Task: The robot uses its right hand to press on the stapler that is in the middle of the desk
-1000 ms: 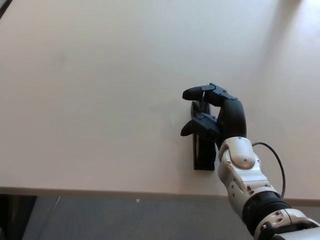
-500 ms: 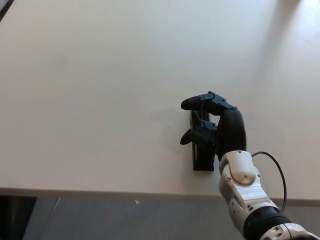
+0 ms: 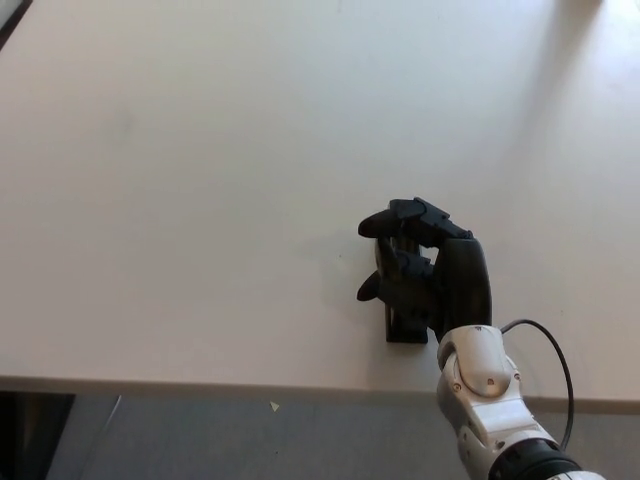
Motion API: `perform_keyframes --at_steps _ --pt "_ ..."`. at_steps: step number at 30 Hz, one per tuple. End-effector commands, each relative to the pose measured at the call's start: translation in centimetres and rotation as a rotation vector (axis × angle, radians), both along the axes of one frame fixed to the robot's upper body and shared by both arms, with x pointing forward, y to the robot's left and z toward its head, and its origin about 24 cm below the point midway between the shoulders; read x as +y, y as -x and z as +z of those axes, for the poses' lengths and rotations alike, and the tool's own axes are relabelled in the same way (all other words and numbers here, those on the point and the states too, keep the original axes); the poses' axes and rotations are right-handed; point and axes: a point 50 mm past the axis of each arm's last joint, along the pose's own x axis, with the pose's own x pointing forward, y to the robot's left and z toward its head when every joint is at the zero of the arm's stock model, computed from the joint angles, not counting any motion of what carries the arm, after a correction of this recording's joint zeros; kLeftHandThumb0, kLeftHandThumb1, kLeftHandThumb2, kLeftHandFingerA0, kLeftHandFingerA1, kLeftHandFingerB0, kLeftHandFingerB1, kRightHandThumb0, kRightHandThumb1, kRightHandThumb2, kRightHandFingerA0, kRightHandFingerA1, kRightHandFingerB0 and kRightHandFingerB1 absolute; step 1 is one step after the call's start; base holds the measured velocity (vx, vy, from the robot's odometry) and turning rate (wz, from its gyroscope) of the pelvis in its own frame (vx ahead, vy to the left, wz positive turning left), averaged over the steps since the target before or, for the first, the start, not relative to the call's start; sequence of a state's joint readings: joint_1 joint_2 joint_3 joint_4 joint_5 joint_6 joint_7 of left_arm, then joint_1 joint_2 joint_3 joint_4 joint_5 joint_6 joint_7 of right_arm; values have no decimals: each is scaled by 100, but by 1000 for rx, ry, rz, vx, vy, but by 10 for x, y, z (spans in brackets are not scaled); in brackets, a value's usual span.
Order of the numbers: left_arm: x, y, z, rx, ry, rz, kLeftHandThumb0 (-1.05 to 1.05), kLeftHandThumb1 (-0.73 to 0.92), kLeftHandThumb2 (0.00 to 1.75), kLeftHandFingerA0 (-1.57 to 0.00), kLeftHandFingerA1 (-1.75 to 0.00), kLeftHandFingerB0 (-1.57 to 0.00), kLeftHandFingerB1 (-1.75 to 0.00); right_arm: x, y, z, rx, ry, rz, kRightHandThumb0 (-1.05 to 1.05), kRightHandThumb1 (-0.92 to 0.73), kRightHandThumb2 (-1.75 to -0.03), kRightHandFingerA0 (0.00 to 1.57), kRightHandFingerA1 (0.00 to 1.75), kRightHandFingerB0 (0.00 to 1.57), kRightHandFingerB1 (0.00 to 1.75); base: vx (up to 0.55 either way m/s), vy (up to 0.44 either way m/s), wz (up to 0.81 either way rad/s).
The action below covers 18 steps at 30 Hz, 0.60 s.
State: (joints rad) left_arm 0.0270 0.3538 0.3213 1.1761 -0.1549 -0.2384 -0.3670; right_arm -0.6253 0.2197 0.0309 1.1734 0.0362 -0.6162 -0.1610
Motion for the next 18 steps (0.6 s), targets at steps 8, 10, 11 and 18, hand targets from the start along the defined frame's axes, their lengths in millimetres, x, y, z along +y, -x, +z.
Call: perform_keyframes --at_steps 8,10,11,18 --pt "7 -60 33 -203 -40 -65 -61 88 99 -1 -15 0 -20 9 37 -69 475 44 11 -13 -77 -75 121 119 78 119 0 0 0" --pt "4 -67 34 -229 -21 -48 -59 92 85 0 -6 0 -16 6 22 -55 433 23 -10 -13 -76 -74 121 120 76 119 0 0 0" --pt "5 -70 36 -232 -27 -49 -57 92 87 0 -8 0 -18 6 15 -47 408 2 -10 -11 -76 -74 123 117 76 119 0 0 0" --pt "9 -94 52 -297 -29 -19 -54 92 87 0 -10 0 -17 6 -42 38 127 -27 -24 -13 -73 -79 119 119 76 114 0 0 0"
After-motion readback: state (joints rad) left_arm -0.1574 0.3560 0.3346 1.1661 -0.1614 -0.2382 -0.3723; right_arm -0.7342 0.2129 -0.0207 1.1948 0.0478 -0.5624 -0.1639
